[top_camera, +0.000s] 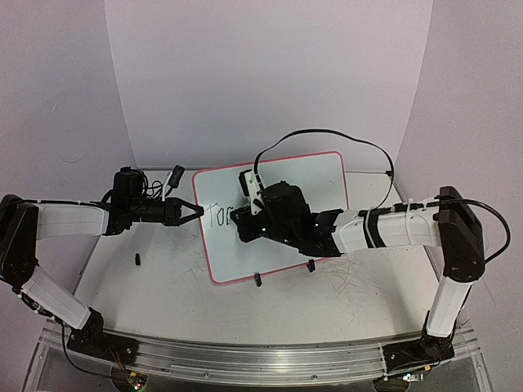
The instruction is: Write a sentence on the whiteboard
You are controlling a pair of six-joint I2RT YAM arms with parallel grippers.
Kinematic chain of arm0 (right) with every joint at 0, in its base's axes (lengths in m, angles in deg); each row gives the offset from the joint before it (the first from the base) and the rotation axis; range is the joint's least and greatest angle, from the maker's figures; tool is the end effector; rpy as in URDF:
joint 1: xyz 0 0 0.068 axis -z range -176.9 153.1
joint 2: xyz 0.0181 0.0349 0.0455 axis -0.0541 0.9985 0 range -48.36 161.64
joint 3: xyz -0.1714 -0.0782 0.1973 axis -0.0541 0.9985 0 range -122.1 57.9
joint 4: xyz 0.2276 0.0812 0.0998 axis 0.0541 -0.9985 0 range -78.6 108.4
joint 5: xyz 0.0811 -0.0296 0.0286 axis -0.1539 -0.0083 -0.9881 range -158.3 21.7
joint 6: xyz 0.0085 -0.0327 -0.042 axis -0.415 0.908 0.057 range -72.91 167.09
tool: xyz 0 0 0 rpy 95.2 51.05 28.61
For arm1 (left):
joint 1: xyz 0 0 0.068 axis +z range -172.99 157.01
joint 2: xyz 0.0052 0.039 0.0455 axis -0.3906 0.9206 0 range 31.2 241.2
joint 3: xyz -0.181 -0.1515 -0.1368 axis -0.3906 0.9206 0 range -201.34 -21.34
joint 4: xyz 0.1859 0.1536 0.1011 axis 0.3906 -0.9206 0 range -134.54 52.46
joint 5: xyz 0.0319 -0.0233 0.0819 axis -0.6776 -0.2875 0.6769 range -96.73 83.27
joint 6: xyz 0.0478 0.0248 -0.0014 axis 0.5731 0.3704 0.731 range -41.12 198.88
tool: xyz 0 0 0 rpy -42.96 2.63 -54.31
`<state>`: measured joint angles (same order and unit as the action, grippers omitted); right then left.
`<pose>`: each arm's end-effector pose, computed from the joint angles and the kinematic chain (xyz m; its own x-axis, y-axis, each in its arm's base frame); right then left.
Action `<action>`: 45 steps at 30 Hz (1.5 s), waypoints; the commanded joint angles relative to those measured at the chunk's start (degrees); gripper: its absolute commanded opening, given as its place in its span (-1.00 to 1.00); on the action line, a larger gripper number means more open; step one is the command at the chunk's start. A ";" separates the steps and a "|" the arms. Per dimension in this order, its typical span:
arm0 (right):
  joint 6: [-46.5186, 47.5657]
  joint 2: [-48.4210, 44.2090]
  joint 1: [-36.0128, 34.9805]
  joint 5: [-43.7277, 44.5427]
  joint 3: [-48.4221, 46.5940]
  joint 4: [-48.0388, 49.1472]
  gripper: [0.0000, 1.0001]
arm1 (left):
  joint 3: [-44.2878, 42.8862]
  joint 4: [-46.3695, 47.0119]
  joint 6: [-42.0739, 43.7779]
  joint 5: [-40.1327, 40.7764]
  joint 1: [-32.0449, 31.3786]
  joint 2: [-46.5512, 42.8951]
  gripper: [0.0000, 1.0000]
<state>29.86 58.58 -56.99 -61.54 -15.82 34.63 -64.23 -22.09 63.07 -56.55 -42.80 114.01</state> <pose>0.2229 0.3787 0.2501 -0.3774 -0.0665 -0.9237 -0.7254 0.6412 0.2503 0.2746 -0.1278 0.2241 -0.6130 0.0339 -0.7894 0.7336 0.3954 -0.5527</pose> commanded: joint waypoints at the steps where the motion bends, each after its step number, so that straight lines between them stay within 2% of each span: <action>1: -0.38 -1.28 0.04 2.69 0.62 0.16 -1.00 | -1.68 -1.47 1.49 2.36 0.29 0.52 -1.00; 15: 0.09 -1.30 1.83 6.89 -2.82 0.12 -1.00 | -1.57 -1.56 1.40 2.33 0.29 0.26 -1.00; 36: 2.71 1.74 3.23 6.34 -8.79 -0.05 -1.00 | -1.84 -1.55 1.75 2.36 0.26 1.13 -1.00; 45: 1.16 1.64 2.88 3.96 -6.58 -0.63 -1.00 | -1.76 -1.56 1.80 2.51 0.27 0.87 -1.00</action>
<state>31.51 58.95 -54.18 -57.32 -22.68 34.24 -64.36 -22.33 63.11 -56.51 -42.80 114.25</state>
